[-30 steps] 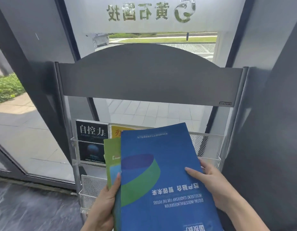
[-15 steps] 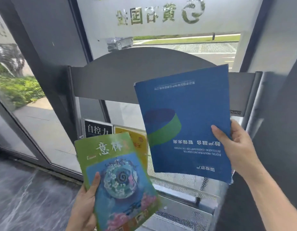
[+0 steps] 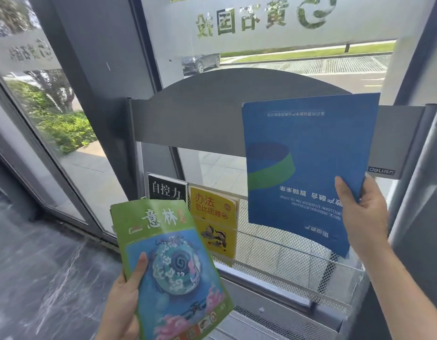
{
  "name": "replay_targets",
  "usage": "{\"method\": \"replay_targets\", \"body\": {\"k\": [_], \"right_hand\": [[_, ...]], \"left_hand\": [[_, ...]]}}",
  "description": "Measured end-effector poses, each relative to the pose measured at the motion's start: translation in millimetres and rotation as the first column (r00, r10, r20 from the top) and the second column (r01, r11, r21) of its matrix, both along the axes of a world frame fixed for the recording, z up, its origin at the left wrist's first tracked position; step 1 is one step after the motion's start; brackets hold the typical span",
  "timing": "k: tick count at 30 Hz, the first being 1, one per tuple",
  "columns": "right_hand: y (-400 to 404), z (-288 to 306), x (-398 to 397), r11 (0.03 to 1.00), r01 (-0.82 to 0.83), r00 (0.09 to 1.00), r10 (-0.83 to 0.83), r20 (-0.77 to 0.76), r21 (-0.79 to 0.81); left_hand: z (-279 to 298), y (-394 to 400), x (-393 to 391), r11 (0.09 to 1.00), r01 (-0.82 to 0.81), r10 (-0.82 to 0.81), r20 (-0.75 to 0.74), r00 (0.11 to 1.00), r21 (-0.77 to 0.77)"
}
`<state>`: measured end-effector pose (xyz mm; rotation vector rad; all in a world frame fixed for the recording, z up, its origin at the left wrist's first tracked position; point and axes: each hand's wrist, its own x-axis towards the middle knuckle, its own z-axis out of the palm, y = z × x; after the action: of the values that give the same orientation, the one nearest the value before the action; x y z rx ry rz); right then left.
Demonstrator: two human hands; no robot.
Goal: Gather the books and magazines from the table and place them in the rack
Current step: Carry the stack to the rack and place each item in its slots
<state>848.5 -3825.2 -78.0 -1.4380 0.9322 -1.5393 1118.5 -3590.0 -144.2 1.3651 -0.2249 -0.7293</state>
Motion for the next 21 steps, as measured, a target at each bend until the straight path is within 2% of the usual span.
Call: {"method": "replay_targets", "body": {"k": [5,10,15,21], "right_hand": [[1,-28,15,1.0,0.018,0.999,-0.018,0.027,0.004],[-2,-48,25,0.996,0.076,0.992,-0.081,-0.1,-0.052],[-9,-49,27,0.99,0.118,0.98,-0.129,-0.153,-0.079],[-7,-65,18,0.992,0.13,0.977,-0.128,-0.17,0.002]], "left_hand": [[-5,11,3,0.999,-0.043,0.043,-0.002,0.999,0.016],[-8,18,1,1.0,-0.004,0.004,0.004,1.0,0.0],[-8,22,-5,0.999,0.016,-0.016,-0.001,1.0,-0.033],[-6,25,-12,1.0,-0.012,0.011,-0.026,1.0,-0.028]]}}
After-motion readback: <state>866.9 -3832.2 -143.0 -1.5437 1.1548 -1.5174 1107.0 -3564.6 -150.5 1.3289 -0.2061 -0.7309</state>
